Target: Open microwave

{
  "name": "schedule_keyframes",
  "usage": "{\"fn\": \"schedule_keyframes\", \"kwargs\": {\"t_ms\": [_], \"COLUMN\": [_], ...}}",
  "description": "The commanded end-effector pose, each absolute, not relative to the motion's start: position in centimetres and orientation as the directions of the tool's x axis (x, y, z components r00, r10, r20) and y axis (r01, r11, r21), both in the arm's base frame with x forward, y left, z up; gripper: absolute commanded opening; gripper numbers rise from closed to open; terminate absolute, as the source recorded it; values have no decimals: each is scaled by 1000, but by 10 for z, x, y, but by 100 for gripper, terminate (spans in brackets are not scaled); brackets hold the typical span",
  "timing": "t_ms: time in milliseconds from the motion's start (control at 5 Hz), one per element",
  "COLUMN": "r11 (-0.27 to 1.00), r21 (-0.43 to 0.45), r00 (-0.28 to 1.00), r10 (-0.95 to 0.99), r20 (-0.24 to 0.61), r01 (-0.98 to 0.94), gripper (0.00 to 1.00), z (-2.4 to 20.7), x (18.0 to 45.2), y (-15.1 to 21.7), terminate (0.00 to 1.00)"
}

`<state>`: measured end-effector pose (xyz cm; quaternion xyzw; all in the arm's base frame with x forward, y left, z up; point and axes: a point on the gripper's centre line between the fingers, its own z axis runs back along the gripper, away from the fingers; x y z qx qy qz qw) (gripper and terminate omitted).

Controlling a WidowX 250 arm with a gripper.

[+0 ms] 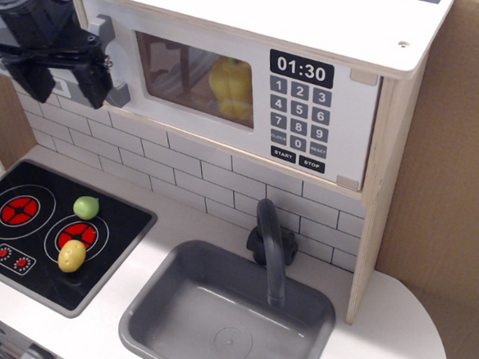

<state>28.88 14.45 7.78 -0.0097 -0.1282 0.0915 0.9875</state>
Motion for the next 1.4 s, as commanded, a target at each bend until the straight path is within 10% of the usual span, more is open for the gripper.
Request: {"fn": "schedule_keyframes", "kwargs": {"t_ms": [0,600,800,1200], "r11": [995,999,999,998], "r21": [-32,-37,-30,-56], "r00": [950,934,931,923], "r10": [97,31,-4,-1], "r20": [296,356,365,386], "r01": [-91,-19,16,24], "gripper": [100,100,0,0], "z": [87,90,89,92], "x": [312,330,334,334], "y": [139,145,148,151], "terminate": [0,0,0,0]}}
